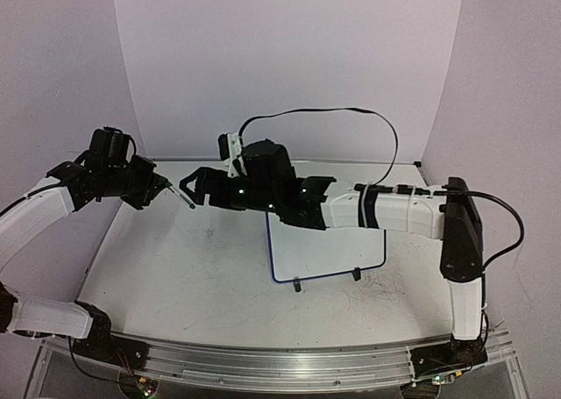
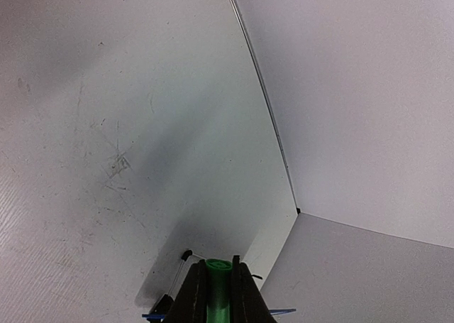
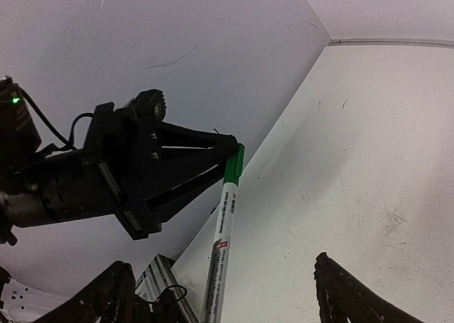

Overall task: Write a sentence on the whiteboard
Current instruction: Pass from the left arm to the right

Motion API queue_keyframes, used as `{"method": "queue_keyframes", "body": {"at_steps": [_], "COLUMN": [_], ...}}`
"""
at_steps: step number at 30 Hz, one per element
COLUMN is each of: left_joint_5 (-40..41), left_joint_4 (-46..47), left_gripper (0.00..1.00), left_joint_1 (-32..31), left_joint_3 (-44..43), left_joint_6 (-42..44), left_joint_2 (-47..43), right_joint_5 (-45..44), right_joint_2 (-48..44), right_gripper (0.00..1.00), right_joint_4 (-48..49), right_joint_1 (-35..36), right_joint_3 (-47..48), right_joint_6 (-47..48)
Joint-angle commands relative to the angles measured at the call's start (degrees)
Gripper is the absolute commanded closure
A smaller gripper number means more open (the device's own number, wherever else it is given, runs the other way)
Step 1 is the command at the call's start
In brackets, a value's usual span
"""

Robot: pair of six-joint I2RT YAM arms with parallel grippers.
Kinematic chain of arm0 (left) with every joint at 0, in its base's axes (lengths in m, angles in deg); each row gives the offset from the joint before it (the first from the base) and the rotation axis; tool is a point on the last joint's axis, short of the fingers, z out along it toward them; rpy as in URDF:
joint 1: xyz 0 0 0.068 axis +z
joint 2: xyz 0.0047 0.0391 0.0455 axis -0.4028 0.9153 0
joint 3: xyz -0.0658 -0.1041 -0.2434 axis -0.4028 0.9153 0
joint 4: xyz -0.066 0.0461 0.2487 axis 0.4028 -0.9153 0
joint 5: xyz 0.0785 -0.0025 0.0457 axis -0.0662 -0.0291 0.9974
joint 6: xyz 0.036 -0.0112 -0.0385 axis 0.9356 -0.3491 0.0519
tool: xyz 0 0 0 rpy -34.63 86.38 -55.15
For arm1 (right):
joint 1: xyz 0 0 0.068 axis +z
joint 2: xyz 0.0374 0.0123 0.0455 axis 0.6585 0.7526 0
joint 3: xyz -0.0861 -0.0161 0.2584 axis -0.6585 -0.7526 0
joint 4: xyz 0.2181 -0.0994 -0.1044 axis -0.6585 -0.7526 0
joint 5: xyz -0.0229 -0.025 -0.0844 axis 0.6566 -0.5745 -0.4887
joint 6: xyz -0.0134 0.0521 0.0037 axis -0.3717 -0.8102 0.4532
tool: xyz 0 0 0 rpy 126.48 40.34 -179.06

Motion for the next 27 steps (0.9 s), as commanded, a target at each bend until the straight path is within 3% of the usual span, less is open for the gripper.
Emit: {"method": "queue_keyframes", "body": {"at_steps": [1, 13, 21, 23, 27], "left_joint_5": [-0.83, -1.56, -1.81, -1.71, -1.42], "left_joint_4": [3.97, 5.19, 6.1, 6.2, 6.22], "left_gripper": [1.0, 1.0, 1.0, 0.96, 0.74], "left_joint_1": [-0.1, -0.1, -0.1, -0.1, -0.15], "left_joint_3": [0.91, 0.54, 0.42, 0.33, 0.42], "left_joint_6": [-0.61, 0.9, 1.21, 1.91, 4.71], "left_joint_2": [-1.3, -0.27, 0.04, 0.17, 0.06], "right_joint_5": [-0.6, 0.52, -0.36, -0.73, -2.53], "right_joint_2": [3.51, 9.74, 9.51, 8.48, 3.94], "right_gripper": [0.16, 0.47, 0.87, 0.99, 1.0], "right_joint_4": [0.85, 0.65, 0.65, 0.65, 0.73], "right_joint_1": [0.99, 1.4, 1.37, 1.37, 1.25], "right_joint_3": [6.74, 11.79, 12.18, 11.6, 7.02], "right_joint_6": [-3.09, -5.84, -7.2, -7.39, -7.29]}}
